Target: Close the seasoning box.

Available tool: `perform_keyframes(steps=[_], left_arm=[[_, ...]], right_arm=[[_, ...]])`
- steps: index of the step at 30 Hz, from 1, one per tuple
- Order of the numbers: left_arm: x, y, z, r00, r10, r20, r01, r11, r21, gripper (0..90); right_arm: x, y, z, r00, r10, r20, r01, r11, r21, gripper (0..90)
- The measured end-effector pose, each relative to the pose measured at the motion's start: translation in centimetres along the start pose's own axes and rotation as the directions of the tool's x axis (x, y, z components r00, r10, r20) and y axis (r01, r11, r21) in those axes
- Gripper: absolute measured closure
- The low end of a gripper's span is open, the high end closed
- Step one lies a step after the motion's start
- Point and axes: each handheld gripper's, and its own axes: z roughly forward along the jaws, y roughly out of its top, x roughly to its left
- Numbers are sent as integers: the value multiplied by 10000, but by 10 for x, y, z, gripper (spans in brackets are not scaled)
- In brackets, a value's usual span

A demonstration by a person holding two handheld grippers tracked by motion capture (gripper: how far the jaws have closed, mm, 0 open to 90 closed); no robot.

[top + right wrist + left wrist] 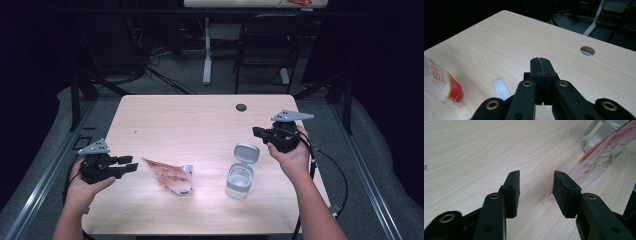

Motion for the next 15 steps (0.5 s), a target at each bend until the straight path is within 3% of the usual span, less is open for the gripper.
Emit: perform_keyframes(steps=[15], left_arm=[[2, -1, 0, 10000, -16, -79, 16, 10000, 39, 571]], right_arm=[[-2, -14, 8, 9996, 194, -211, -186, 9990, 397, 900]])
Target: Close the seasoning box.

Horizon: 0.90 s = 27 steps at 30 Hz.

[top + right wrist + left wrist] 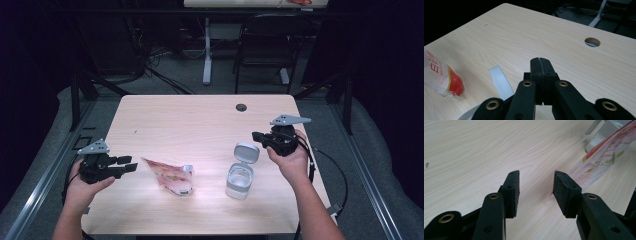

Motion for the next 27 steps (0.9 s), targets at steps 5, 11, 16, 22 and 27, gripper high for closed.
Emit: perform_keyframes(steps=[5, 11, 16, 22, 27], left_arm=[[0, 0, 0, 10000, -18, -54, 17, 10000, -19, 564], [1, -1, 0, 9999, -92, -100, 92, 10000, -27, 558], [2, -1, 0, 9997, -196, -135, 195, 9998, -103, 547], [3, -2, 0, 9997, -170, -185, 169, 9998, -97, 538], [3, -2, 0, 9995, -170, -265, 168, 9998, -66, 530]], right_arm=[[1, -3, 1, 9999, -11, -105, 11, 10000, 72, 900], [3, -6, 2, 9999, -32, -168, 34, 10000, 78, 900], [4, -7, 2, 9997, -68, -237, 71, 9999, 114, 900], [6, -9, 4, 9997, -115, -207, 120, 9997, 219, 900], [9, -9, 3, 9995, -186, -262, 191, 9997, 181, 900]])
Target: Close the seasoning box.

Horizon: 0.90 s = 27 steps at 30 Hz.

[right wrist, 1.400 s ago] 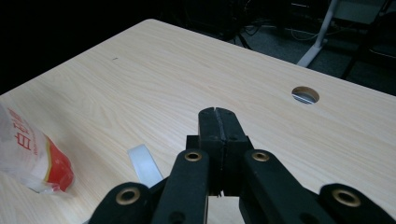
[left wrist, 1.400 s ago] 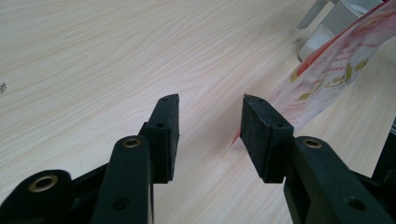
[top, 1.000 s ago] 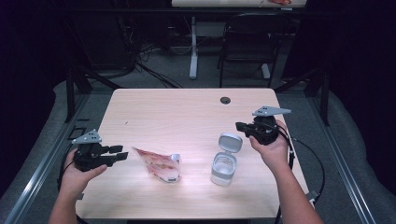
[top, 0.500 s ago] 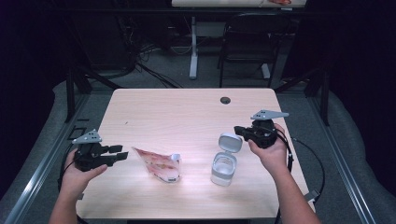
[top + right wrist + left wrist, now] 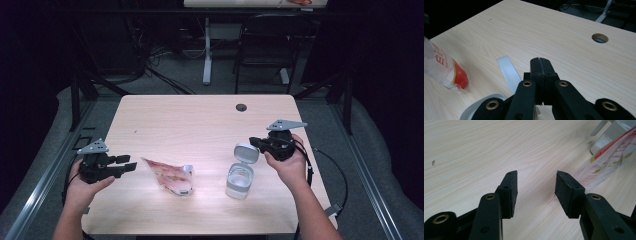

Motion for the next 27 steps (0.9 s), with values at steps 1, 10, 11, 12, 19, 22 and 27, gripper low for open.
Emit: perform_keyframes(steps=[1, 10, 11, 12, 19, 22, 27], left_arm=[[0, 0, 1, 10000, 8, -62, -8, 10000, -8, 528], [0, 0, 0, 10000, 4, -71, -5, 10000, -26, 515], [0, 0, 0, 10000, -2, -85, 1, 10000, -39, 512], [0, 0, 0, 10000, -25, -93, 24, 10000, -47, 512], [0, 0, 0, 9999, 35, -134, -36, 10000, -45, 506], [0, 0, 1, 9999, 41, -164, -42, 10000, -74, 505], [-1, -1, 5, 9995, 128, -280, -128, 9999, -7, 501]], right_arm=[[1, 0, 0, 10000, -36, -1, 36, 10000, 33, 900], [9, -5, 1, 9996, -151, -254, 153, 9999, 81, 900], [10, -6, 0, 9994, -187, -281, 190, 9998, 90, 900], [10, -6, 0, 9994, -187, -281, 190, 9998, 90, 900], [26, -12, -6, 9971, -552, -528, 554, 9985, 35, 889], [30, -14, -9, 9958, -697, -590, 697, 9976, -18, 885], [37, -18, -15, 9942, -950, -512, 949, 9955, -43, 863]])
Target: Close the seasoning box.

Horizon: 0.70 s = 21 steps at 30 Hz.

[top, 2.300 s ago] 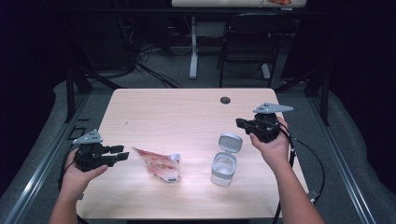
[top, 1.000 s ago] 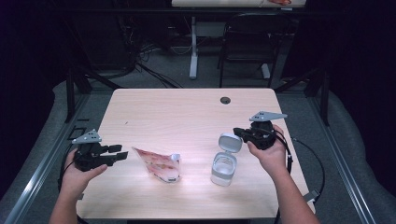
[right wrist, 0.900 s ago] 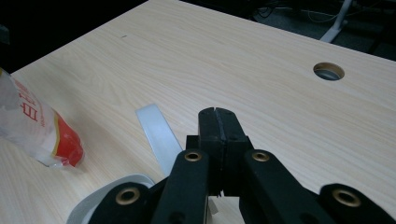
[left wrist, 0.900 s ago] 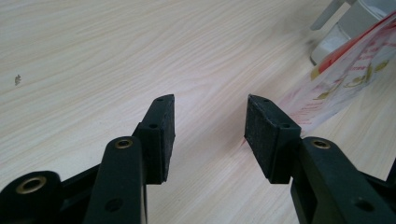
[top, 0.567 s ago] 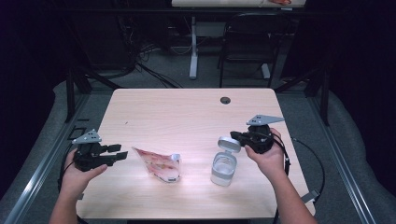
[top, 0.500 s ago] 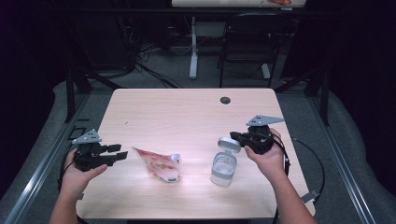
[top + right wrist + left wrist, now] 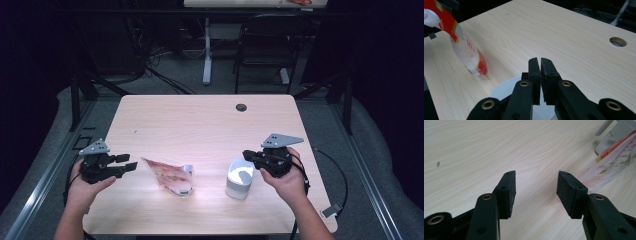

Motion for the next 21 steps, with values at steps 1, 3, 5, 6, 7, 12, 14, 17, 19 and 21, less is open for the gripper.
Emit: perform_keyframes(steps=[1, 3, 5, 6, 7, 12, 14, 17, 19, 21], left_arm=[[-1, 0, 2, 10000, 59, -65, -58, 10000, 74, 499], [-1, 0, 2, 9999, 90, -70, -90, 9999, 105, 499], [-1, 0, 4, 9999, 125, -113, -124, 9999, 84, 499], [-2, 0, 4, 9999, 102, -127, -101, 9999, 91, 499], [-2, -1, 6, 9998, 116, -187, -115, 9999, 61, 499], [-1, -2, 8, 9998, 130, -175, -128, 9998, 142, 499], [-1, -2, 8, 9998, 102, -193, -100, 9999, 116, 497], [-1, -2, 8, 9997, 99, -211, -97, 9999, 76, 496], [0, -3, 8, 9997, 81, -224, -80, 9999, 62, 495], [0, -3, 8, 9998, 13, -221, -12, 10000, 45, 494]], right_arm=[[0, -2, -1, 10000, 1, 94, -1, 10000, -27, 848], [0, -3, -2, 9999, 11, 130, -10, 10000, -67, 844], [0, -6, -4, 9998, 68, 168, -66, 9999, -125, 829], [0, -7, -5, 9997, 103, 239, -99, 9998, -166, 815], [-2, -10, -6, 9993, 197, 308, -190, 9996, -222, 799], [-5, -17, -9, 9978, 373, 553, -352, 9986, -389, 763], [-9, -24, -11, 9960, 575, 685, -542, 9974, -484, 727], [-11, -28, -12, 9947, 737, 716, -698, 9960, -556, 703], [-14, -36, -13, 9933, 807, 824, -765, 9956, -535, 688], [-14, -41, -13, 9921, 904, 869, -853, 9945, -600, 676]])
